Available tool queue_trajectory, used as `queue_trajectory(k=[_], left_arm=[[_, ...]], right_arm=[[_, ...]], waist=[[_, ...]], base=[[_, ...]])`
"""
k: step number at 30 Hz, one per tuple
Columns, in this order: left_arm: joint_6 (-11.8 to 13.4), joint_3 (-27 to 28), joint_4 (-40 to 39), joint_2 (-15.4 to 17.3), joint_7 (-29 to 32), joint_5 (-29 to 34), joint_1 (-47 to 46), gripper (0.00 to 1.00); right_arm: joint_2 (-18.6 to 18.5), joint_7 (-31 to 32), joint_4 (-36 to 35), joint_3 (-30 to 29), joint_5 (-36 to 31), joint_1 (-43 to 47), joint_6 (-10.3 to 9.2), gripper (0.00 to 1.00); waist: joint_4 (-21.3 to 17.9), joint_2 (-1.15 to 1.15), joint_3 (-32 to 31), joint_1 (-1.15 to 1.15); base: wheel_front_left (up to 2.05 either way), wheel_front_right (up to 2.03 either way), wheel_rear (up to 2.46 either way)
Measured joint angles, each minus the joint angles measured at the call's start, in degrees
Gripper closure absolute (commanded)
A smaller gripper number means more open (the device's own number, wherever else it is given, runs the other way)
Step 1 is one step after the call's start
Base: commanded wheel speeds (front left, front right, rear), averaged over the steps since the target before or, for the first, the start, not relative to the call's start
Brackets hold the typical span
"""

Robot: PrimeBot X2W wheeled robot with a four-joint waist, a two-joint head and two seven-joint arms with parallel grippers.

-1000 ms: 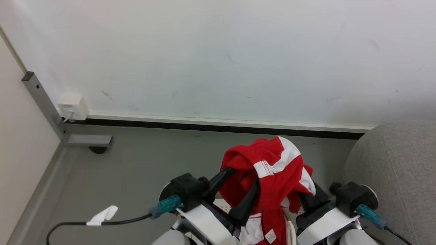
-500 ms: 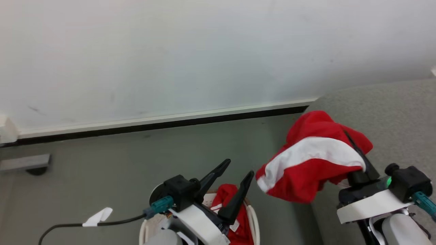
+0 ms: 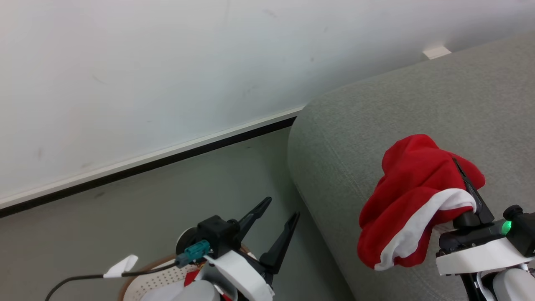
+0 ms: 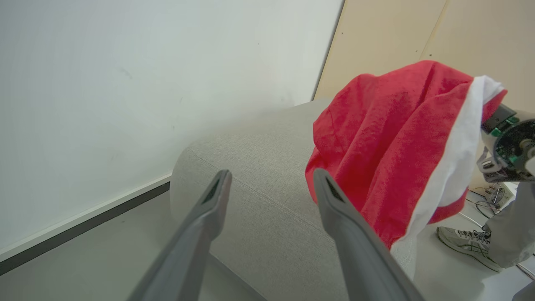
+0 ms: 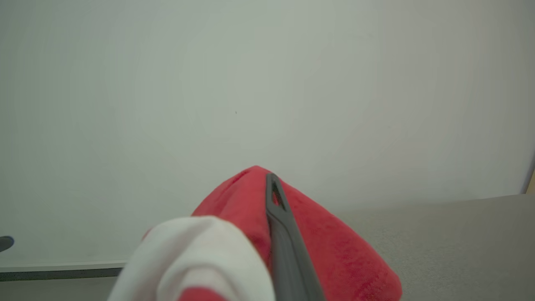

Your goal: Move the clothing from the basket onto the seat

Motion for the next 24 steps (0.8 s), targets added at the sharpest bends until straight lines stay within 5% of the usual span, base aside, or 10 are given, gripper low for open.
queue_trajectory(k=[9,24], left_arm=[[-0.7,-0.3,2.2,-1.2,-0.7,0.1,-0.6,0.0],[-1.3,0.0,2.0,-1.2,-1.0,1.3,-1.2,0.0]], right_arm=[[0.0,0.0,-1.9,-1.9,0.0,2.1,0.0,1.0],[-5.9,0.7,0.3,-4.5,2.1,-4.4,0.0,1.0]], waist=[[-4.6,0.0,-0.2,0.0],[-1.9,0.0,3.2,0.0]], base=[[0.0,0.0,0.0],[0.0,0.0,0.0]])
